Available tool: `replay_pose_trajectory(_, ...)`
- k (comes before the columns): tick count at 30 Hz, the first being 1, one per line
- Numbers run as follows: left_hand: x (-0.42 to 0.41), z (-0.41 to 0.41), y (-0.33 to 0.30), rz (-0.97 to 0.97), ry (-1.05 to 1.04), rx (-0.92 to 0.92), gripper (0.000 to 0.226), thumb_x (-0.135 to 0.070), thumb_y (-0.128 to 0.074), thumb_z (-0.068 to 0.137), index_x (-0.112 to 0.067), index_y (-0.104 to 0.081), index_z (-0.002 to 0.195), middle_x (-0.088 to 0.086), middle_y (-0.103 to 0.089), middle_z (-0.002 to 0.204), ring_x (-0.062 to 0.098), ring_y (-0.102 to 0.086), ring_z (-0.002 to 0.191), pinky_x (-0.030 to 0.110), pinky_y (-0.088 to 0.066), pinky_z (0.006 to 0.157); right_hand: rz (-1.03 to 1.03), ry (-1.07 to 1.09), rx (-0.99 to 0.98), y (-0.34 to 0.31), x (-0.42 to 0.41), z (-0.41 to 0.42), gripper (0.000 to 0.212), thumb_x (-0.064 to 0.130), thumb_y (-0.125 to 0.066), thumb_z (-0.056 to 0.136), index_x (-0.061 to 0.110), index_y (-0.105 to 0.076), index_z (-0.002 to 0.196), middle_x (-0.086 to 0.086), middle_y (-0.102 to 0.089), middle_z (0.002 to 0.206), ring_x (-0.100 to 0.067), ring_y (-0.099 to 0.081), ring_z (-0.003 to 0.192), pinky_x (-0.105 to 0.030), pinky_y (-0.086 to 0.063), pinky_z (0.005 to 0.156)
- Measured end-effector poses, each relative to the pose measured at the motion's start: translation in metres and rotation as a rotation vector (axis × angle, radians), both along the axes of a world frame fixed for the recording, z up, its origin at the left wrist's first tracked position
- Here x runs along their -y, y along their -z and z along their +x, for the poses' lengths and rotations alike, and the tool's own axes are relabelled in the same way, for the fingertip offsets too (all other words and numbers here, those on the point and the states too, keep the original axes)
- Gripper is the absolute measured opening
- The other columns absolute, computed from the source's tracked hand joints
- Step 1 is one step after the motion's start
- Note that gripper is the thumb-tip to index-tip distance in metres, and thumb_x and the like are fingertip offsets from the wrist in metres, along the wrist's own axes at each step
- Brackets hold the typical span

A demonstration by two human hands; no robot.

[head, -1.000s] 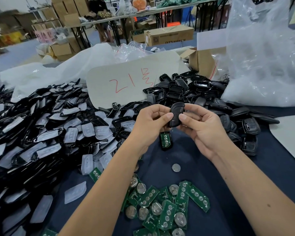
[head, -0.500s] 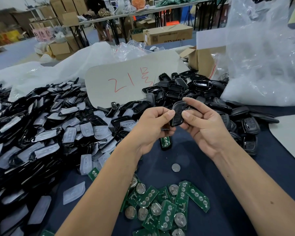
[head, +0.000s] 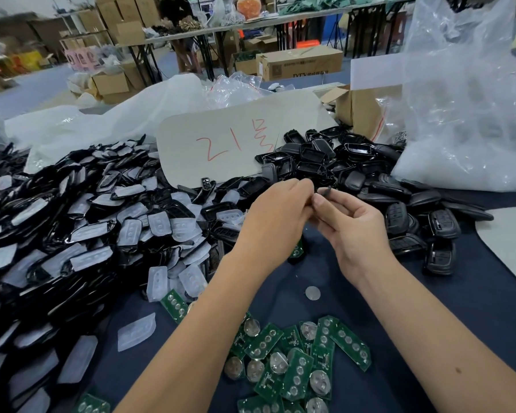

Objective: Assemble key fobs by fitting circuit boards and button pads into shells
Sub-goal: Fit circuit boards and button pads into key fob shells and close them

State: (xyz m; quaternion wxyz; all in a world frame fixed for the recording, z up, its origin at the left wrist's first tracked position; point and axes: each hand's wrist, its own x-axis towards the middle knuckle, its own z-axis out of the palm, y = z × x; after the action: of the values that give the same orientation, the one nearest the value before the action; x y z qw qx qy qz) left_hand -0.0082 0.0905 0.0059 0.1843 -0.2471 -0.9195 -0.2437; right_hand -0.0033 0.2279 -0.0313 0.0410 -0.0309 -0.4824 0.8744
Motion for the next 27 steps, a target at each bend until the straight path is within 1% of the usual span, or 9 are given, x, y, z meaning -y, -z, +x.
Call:
replay_pose_trajectory(3,0.002,-0.001,-0.001,-0.026,0.02,0.024,0.016,-0.01,-0.068,0.092,-0.01,-0.054,0.086,-0.002,-0.055,0.083,0.019,-0.05,0.081,0.042,-0.045,0.075,-0.043,-0.012,0.02,0.001,-0.003,-0.001,0.041,0.013,-0.08,0.075,0.0,-0.071,0.112,-0.011,-0.08,0.096,-0.02,-0.076,0.087,-0.03,-0.062,0.081)
replay_pose_trajectory(7,0.016,-0.005,-0.004,0.184,0.005,0.247,0.017,-0.02,-0.081,0.085,-0.016,-0.065,0.089,-0.007,-0.067,0.081,0.01,-0.061,0.073,0.028,-0.051,0.071,-0.108,-0.012,0.05,0.002,-0.006,-0.005,0.018,0.009,-0.071,0.091,0.004,-0.07,0.109,-0.013,-0.078,0.102,-0.025,-0.075,0.097,-0.035,-0.063,0.087)
replay_pose_trajectory(10,0.031,-0.011,0.001,-0.011,-0.178,0.456,0.025,-0.04,-0.079,0.087,-0.022,-0.065,0.095,-0.008,-0.067,0.088,0.01,-0.062,0.082,0.028,-0.05,0.07,-0.169,-0.012,0.07,0.001,-0.01,-0.008,0.012,0.006,-0.064,0.098,0.005,-0.069,0.109,-0.017,-0.076,0.111,-0.029,-0.073,0.106,-0.034,-0.062,0.089)
replay_pose_trajectory(12,0.034,-0.011,0.006,-0.094,-0.203,0.605,0.034,-0.047,-0.081,0.084,-0.024,-0.062,0.101,-0.009,-0.063,0.095,0.009,-0.06,0.086,0.025,-0.046,0.067,-0.179,-0.032,0.063,0.002,-0.012,-0.009,0.014,0.006,-0.061,0.1,0.004,-0.068,0.112,-0.018,-0.075,0.115,-0.03,-0.073,0.108,-0.033,-0.062,0.089)
replay_pose_trajectory(17,0.032,-0.01,0.006,-0.054,-0.144,0.65,0.032,-0.033,-0.084,0.084,-0.024,-0.056,0.098,-0.006,-0.06,0.095,0.014,-0.06,0.083,0.028,-0.049,0.068,-0.2,-0.134,0.029,0.0,-0.016,-0.009,0.028,0.013,-0.066,0.092,0.004,-0.068,0.119,-0.015,-0.075,0.118,-0.026,-0.073,0.108,-0.033,-0.061,0.091)
replay_pose_trajectory(19,0.033,-0.01,0.006,0.198,-0.148,0.701,0.029,-0.02,-0.078,0.091,-0.017,-0.051,0.098,0.002,-0.059,0.089,0.02,-0.065,0.073,0.034,-0.058,0.061,-0.179,-0.181,0.011,-0.001,-0.019,-0.009,0.029,0.017,-0.068,0.088,0.008,-0.071,0.114,-0.01,-0.075,0.114,-0.021,-0.072,0.103,-0.035,-0.06,0.096)
replay_pose_trajectory(21,0.034,-0.008,0.005,0.612,-0.14,0.849,0.022,-0.009,-0.069,0.097,-0.01,-0.047,0.101,0.012,-0.058,0.088,0.025,-0.07,0.06,0.032,-0.062,0.056,-0.149,-0.223,0.009,0.0,-0.02,-0.009,0.028,0.018,-0.068,0.087,0.009,-0.073,0.113,-0.006,-0.074,0.107,-0.017,-0.07,0.097,-0.033,-0.06,0.096)
replay_pose_trajectory(23,0.036,-0.007,0.003,0.919,-0.146,0.951,0.015,-0.006,-0.064,0.101,-0.008,-0.049,0.104,0.014,-0.058,0.088,0.021,-0.067,0.048,0.039,-0.066,0.064,-0.125,-0.272,0.018,0.0,-0.02,-0.008,0.031,0.019,-0.068,0.086,0.009,-0.072,0.115,-0.005,-0.075,0.105,-0.015,-0.071,0.093,-0.03,-0.061,0.089)
replay_pose_trajectory(27,0.042,-0.01,0.003,1.136,-0.155,0.987,0.007,-0.002,-0.056,0.104,-0.006,-0.053,0.1,0.016,-0.061,0.092,0.027,-0.073,0.062,0.032,-0.063,0.06,-0.062,-0.323,0.034,0.0,-0.019,-0.007,0.034,0.02,-0.069,0.085,0.006,-0.071,0.116,-0.005,-0.076,0.104,-0.016,-0.072,0.094,-0.029,-0.061,0.088)
